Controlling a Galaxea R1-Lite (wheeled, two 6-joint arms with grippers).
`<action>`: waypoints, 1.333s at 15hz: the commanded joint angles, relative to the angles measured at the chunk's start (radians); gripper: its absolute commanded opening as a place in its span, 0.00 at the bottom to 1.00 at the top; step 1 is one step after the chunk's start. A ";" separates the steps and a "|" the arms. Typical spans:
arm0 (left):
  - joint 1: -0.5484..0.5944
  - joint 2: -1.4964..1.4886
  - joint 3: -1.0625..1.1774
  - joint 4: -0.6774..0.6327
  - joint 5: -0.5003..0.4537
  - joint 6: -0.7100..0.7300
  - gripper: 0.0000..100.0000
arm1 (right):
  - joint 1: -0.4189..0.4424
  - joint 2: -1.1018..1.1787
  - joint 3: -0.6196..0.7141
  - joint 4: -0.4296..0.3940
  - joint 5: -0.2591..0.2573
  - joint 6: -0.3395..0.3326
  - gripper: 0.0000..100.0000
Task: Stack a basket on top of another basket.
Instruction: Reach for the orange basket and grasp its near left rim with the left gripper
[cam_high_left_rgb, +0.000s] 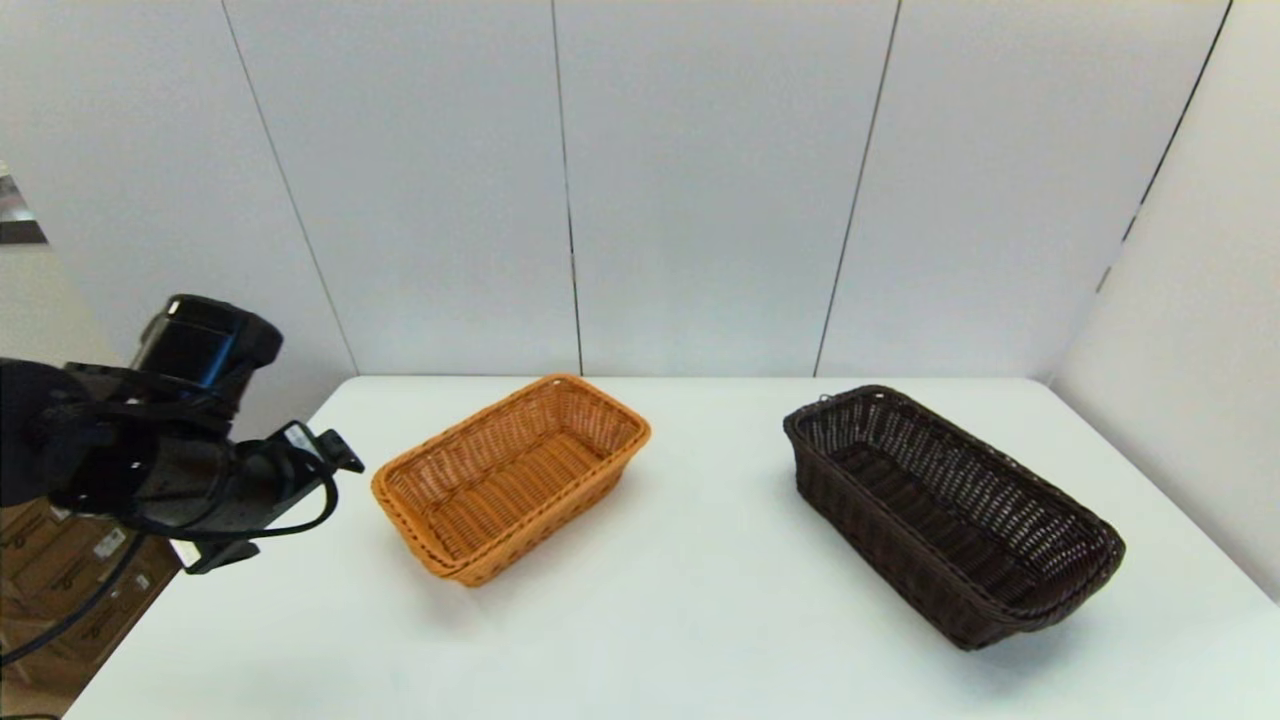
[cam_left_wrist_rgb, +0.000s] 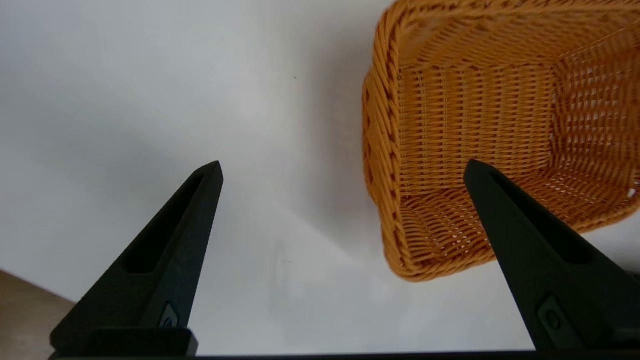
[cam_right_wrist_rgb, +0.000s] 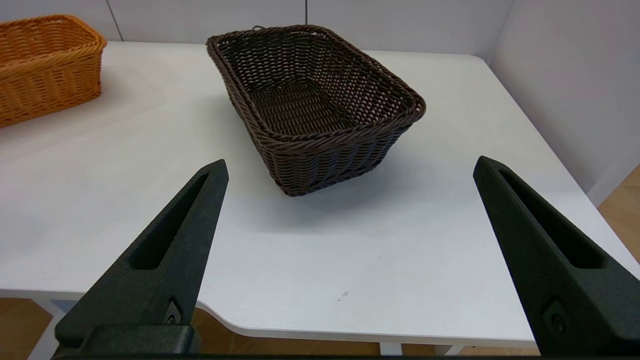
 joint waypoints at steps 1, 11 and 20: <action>-0.077 0.169 -0.051 0.015 0.006 -0.054 1.00 | 0.000 0.001 0.000 0.000 0.000 0.000 1.00; -0.065 0.379 -0.206 0.083 -0.091 -0.113 1.00 | 0.000 0.000 0.000 0.000 0.002 0.000 1.00; -0.037 0.468 -0.261 0.087 -0.154 -0.116 1.00 | 0.000 0.001 0.000 0.000 0.000 -0.002 1.00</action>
